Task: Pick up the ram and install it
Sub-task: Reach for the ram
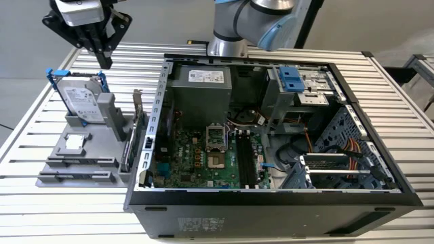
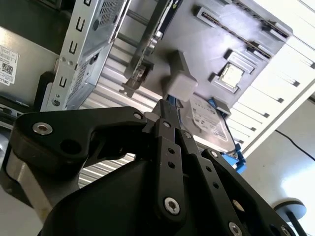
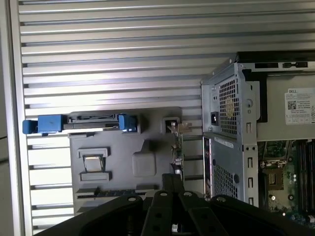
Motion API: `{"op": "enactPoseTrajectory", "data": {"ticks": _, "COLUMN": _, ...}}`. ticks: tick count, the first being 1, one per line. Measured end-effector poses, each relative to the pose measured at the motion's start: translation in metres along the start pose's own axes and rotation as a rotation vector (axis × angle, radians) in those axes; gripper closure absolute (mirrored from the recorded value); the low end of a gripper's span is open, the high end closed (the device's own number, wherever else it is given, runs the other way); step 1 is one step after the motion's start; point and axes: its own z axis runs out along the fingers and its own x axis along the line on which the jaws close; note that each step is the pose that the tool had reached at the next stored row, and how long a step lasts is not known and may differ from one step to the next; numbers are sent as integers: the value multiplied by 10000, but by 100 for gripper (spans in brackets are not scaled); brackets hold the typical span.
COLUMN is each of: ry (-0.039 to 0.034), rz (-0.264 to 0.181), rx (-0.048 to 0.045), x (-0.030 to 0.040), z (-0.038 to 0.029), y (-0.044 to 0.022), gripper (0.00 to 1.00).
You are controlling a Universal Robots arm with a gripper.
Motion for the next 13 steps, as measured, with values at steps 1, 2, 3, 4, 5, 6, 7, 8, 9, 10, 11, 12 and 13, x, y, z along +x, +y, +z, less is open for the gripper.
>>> {"op": "enactPoseTrajectory", "data": {"ticks": 1, "ry": 1, "rz": -1, "rx": 1, "x": 7, "z": -1, "y": -1, "gripper": 100}}
{"op": "enactPoseTrajectory", "data": {"ticks": 2, "ry": 1, "rz": -1, "rx": 0, "x": 13, "z": -1, "y": -1, "gripper": 100}}
{"op": "enactPoseTrajectory", "data": {"ticks": 3, "ry": 1, "rz": -1, "rx": 0, "x": 20, "z": -1, "y": -2, "gripper": 100}}
{"op": "enactPoseTrajectory", "data": {"ticks": 4, "ry": 1, "rz": 0, "rx": 0, "x": 28, "z": -1, "y": -2, "gripper": 100}}
{"op": "enactPoseTrajectory", "data": {"ticks": 5, "ry": 1, "rz": -1, "rx": 0, "x": 34, "z": -2, "y": -2, "gripper": 100}}
{"op": "enactPoseTrajectory", "data": {"ticks": 6, "ry": 0, "rz": 0, "rx": 0, "x": 41, "z": -2, "y": -3, "gripper": 100}}
{"op": "enactPoseTrajectory", "data": {"ticks": 7, "ry": 1, "rz": 0, "rx": 1, "x": 48, "z": -2, "y": -3, "gripper": 100}}
{"op": "enactPoseTrajectory", "data": {"ticks": 8, "ry": 1, "rz": 0, "rx": 0, "x": 55, "z": -2, "y": -4, "gripper": 100}}
{"op": "enactPoseTrajectory", "data": {"ticks": 9, "ry": 1, "rz": -1, "rx": 1, "x": 61, "z": -3, "y": -5, "gripper": 100}}
{"op": "enactPoseTrajectory", "data": {"ticks": 10, "ry": 1, "rz": -1, "rx": 0, "x": 68, "z": -3, "y": -5, "gripper": 100}}
{"op": "enactPoseTrajectory", "data": {"ticks": 11, "ry": 1, "rz": 0, "rx": 0, "x": 74, "z": -3, "y": -5, "gripper": 100}}
{"op": "enactPoseTrajectory", "data": {"ticks": 12, "ry": 1, "rz": 0, "rx": 0, "x": 79, "z": -3, "y": -5, "gripper": 100}}
{"op": "enactPoseTrajectory", "data": {"ticks": 13, "ry": 0, "rz": 0, "rx": 0, "x": 85, "z": -3, "y": -6, "gripper": 100}}
